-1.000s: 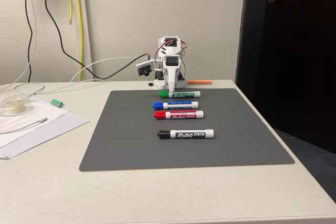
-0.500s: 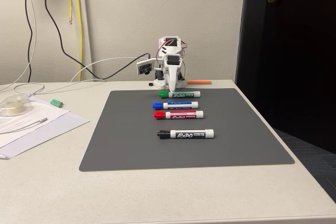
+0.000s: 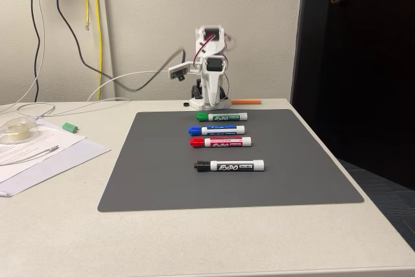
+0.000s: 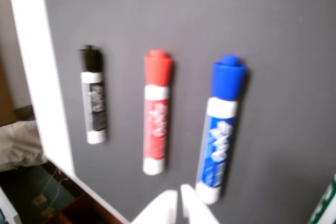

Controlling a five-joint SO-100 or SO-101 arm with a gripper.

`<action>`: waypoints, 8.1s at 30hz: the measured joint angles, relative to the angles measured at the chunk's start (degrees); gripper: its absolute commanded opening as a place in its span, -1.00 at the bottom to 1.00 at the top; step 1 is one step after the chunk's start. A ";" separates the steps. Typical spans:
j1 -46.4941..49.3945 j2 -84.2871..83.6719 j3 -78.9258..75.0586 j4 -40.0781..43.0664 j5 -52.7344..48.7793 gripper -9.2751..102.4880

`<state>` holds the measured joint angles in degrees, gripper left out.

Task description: Pick up the green marker.

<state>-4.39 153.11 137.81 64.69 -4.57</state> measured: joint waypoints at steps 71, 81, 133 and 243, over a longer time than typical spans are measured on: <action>2.20 3.69 19.51 3.78 -96.86 -0.61; -2.11 -2.81 13.27 4.04 -69.35 -0.77; 6.06 -42.98 -5.36 18.28 -35.33 -0.17; -5.01 -31.82 -33.05 -3.25 -1.49 -0.77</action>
<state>-9.40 121.29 104.77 61.44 -6.06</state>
